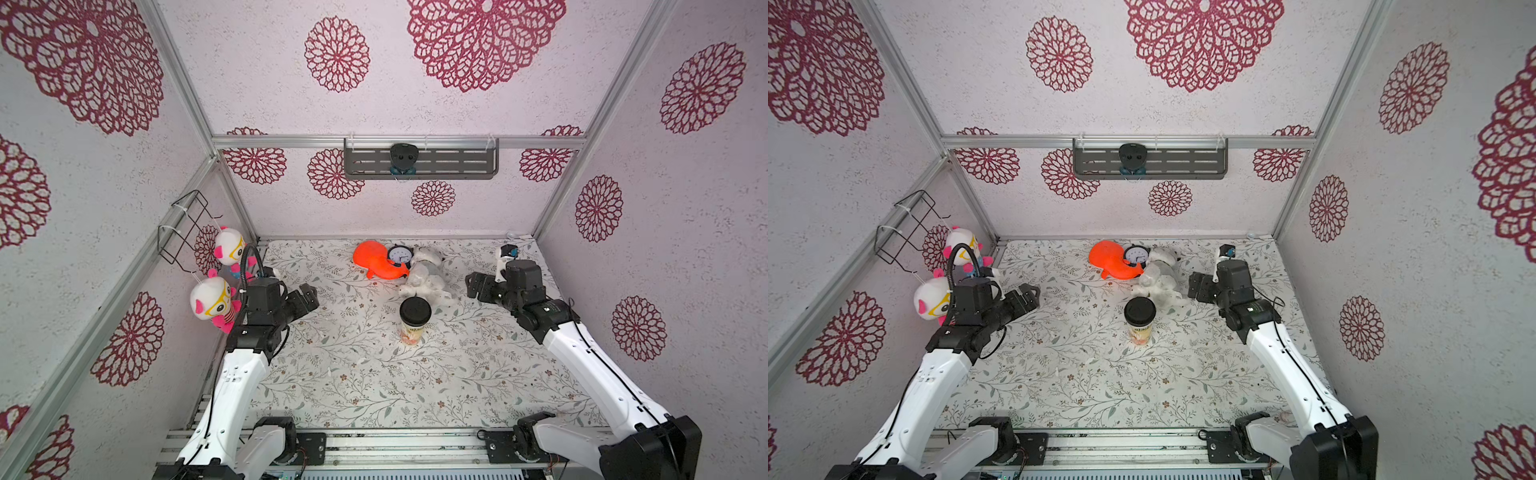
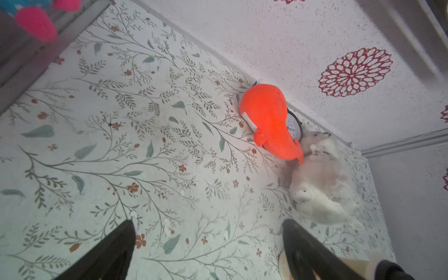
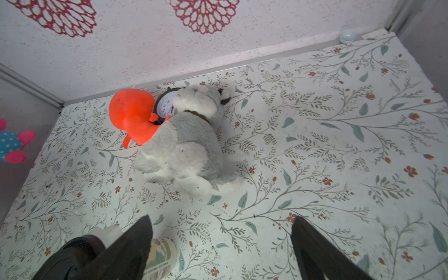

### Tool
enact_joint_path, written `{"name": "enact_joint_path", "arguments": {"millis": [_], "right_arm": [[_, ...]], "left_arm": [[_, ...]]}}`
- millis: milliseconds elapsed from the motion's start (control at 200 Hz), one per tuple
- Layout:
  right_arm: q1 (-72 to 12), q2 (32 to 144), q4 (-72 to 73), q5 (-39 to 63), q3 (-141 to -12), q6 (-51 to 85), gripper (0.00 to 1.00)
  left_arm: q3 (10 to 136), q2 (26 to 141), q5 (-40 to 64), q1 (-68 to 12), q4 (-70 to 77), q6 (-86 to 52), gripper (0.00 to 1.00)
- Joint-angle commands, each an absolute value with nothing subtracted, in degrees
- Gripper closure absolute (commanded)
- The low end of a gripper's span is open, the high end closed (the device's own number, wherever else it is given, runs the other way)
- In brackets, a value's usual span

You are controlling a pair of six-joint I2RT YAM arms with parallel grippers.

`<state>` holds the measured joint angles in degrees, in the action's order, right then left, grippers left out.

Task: Put the leak-proof paper on the milk tea cups
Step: Reset both arms

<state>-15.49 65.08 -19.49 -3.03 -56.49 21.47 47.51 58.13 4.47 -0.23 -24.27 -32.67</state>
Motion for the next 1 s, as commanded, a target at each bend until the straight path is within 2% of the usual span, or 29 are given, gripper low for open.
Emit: {"name": "enact_joint_path", "arguments": {"millis": [0, 135, 220, 445, 660, 710, 790, 866, 996], "right_arm": [[-11.3, 63.6, -15.9, -4.1, -52.5, 20.0, 0.08], [-7.6, 64.1, -10.1, -10.2, -45.4, 18.5, 0.02], [-6.7, 64.2, -4.6, -14.7, -40.9, 16.5, 0.01], [-4.6, 70.2, 12.0, -18.5, -33.5, 12.5, 0.01], [-3.7, 78.8, 36.8, -19.2, -25.2, 8.6, 0.01], [-3.3, 80.6, 43.0, -18.5, -23.1, 8.0, 0.01], [-3.0, 82.7, 43.1, -17.0, -24.5, 5.7, 0.01], [-3.0, 83.4, 45.0, -16.4, -24.5, 3.0, 0.01], [-1.5, 85.9, 61.5, -11.8, -17.3, 1.4, 0.01]], "left_arm": [[46.4, 58.9, -2.3, 0.5, -20.2, -29.3, 0.03], [44.5, 61.3, -9.1, 0.9, -17.9, -26.0, 0.03], [42.3, 62.6, -13.9, 1.0, -14.2, -24.4, 0.03], [34.6, 68.9, -18.9, 1.1, 7.2, -11.3, 0.03], [29.5, 81.6, -9.8, 4.2, 32.4, -6.4, 0.03], [32.4, 83.1, -6.4, 4.8, 27.8, -5.8, 0.03], [30.9, 85.7, -1.9, 5.5, 34.7, -2.0, 0.03], [28.1, 86.5, 1.4, 9.9, 40.6, -6.5, 0.03], [22.4, 90.2, 9.8, 11.3, 55.8, -6.1, 0.02]]}}
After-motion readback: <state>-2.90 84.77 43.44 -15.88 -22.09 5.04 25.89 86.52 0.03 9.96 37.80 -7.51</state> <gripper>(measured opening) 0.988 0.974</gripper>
